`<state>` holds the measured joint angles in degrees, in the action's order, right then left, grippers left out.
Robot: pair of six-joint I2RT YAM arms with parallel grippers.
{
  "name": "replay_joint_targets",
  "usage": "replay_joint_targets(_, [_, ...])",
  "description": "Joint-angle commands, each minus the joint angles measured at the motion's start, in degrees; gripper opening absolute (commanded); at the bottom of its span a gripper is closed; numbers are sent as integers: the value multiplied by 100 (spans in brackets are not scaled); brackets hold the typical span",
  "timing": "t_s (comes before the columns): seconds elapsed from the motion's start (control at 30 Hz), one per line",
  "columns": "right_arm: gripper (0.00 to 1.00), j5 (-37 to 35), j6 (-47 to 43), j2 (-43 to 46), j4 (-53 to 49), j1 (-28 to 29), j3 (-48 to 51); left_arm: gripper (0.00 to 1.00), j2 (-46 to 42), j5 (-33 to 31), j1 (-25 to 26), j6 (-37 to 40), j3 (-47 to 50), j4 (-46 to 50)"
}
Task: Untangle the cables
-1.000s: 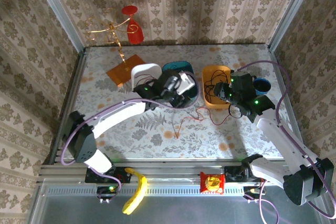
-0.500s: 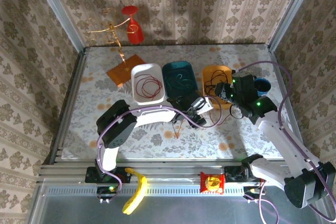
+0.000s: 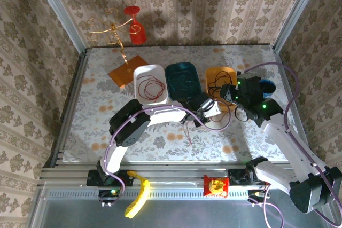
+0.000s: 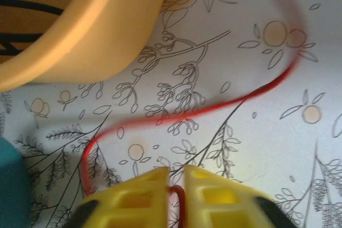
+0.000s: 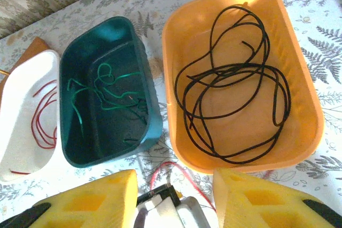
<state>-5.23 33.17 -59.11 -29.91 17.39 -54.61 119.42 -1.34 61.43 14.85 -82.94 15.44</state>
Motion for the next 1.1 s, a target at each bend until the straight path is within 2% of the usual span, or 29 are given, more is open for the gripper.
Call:
replay_joint_targets(0.0, [43,-162,-82,146,-216,-35,76,3,-408,363,9,64,-118,221])
replay_joint_targets(0.03, [43,-170,-87,146,-223,-42,56,0,-556,420,18,40,-82,231])
replay_joint_targets(0.3, [43,-153,-91,129,-189,-74,12,0,-2240,802,135,-266,580,201])
replay_joint_targets(0.6, [43,-13,-64,-29,-111,-81,-37,0,-4030,308,-40,-264,969,398])
replay_joint_targets(0.73, [43,23,-65,-48,47,-81,-41,0,-4652,194,-630,-493,1166,259])
replay_joint_targets(0.83, [43,72,-63,-52,81,-83,-30,0,-4954,249,-1333,-782,1394,73])
replay_joint_targets(1.07, [43,135,-72,-24,91,-84,14,0,-4585,203,-2541,-1048,1317,233])
